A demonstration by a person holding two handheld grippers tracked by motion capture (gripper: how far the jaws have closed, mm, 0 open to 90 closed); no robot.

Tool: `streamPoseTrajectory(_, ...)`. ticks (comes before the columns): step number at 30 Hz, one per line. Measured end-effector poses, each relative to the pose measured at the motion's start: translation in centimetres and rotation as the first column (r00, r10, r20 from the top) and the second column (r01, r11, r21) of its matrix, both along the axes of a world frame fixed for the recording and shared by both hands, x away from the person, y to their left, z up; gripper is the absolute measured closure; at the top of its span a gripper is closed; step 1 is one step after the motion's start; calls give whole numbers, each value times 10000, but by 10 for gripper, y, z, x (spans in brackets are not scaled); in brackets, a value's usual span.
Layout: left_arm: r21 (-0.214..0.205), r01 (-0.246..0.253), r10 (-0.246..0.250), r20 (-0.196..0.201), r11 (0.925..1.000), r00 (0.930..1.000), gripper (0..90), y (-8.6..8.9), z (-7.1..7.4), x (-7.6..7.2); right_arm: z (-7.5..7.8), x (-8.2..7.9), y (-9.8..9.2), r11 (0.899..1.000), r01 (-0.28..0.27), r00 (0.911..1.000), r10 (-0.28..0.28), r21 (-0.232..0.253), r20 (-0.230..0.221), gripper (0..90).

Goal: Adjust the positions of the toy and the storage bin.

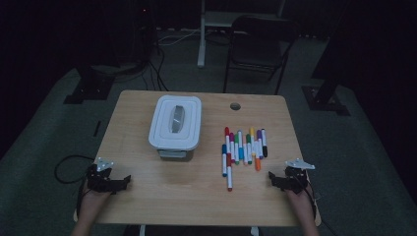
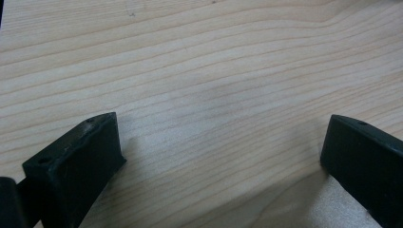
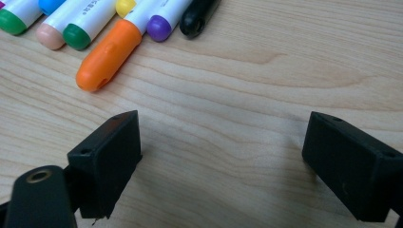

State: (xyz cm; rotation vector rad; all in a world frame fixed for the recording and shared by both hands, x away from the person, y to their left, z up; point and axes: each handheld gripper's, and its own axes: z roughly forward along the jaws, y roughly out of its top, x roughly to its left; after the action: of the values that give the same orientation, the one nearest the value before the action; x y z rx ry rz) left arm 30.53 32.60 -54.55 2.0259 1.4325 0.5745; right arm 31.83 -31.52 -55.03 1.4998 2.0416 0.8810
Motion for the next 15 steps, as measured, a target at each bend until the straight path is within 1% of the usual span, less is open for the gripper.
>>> streamPoseTrajectory(6,-15,-5,5,-42,10000,10000,5,0,0,1,0,1,2,10000,74,10000,-74,5,0,122)
streamPoseTrajectory(8,-109,18,-20,-125,9999,9999,5,0,1,3,0,2,2,9999,115,9999,-115,6,1,122)
streamPoseTrajectory(10,-253,41,-46,-163,9997,9999,5,1,3,5,1,3,4,10000,7,10000,-7,-27,-75,122)
streamPoseTrajectory(12,-264,41,-45,-122,9996,9999,5,0,4,7,4,2,6,10000,23,9999,-23,-26,116,122)
streamPoseTrajectory(13,-222,50,-53,-134,9997,9999,5,0,5,8,7,2,7,10000,9,9998,-10,57,217,122)
streamPoseTrajectory(15,-200,58,-62,-182,9998,9998,5,-1,7,13,10,5,9,9999,-30,9997,27,106,238,122)
